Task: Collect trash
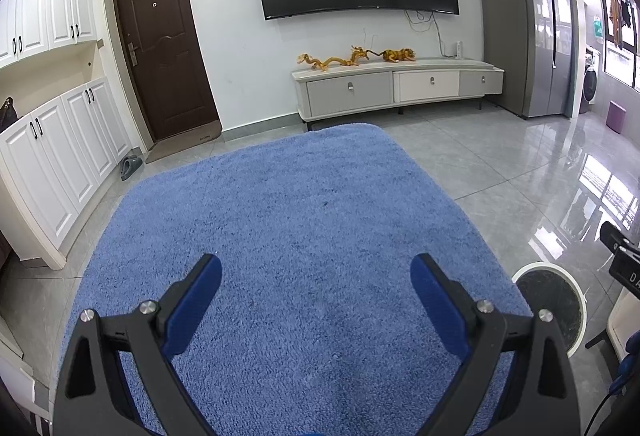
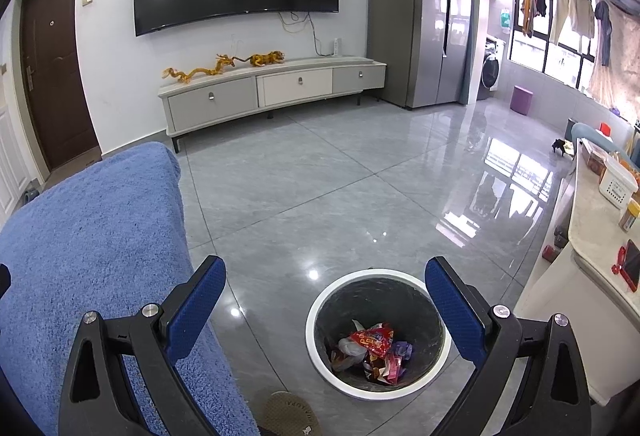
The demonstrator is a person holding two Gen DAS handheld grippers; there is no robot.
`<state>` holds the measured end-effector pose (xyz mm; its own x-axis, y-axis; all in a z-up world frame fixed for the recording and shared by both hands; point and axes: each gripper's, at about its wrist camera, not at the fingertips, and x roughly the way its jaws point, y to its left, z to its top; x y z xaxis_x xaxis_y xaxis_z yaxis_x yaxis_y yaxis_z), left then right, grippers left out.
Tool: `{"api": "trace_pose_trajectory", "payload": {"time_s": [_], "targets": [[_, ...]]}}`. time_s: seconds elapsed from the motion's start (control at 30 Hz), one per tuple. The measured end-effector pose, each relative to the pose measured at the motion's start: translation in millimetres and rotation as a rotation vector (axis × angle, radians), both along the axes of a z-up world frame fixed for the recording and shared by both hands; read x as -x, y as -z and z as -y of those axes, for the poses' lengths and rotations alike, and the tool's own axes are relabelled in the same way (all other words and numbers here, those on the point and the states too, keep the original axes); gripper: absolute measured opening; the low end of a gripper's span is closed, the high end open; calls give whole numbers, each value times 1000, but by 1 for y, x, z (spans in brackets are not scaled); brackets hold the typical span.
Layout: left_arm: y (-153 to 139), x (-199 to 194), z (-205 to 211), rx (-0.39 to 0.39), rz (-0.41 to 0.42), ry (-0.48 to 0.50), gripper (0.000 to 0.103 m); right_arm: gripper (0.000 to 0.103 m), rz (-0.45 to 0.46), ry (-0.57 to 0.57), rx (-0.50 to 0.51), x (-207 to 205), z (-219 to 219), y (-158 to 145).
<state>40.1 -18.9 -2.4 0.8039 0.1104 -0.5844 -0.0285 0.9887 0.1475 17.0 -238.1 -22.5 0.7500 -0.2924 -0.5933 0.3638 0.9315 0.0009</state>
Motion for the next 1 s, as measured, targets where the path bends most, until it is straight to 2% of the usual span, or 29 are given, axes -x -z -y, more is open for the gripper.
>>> {"api": "trace_pose_trajectory", "payload": {"time_s": [1.0], "targets": [[10, -2, -2, 30, -32, 12, 96, 99, 0, 2, 1, 0, 0, -1]]}}
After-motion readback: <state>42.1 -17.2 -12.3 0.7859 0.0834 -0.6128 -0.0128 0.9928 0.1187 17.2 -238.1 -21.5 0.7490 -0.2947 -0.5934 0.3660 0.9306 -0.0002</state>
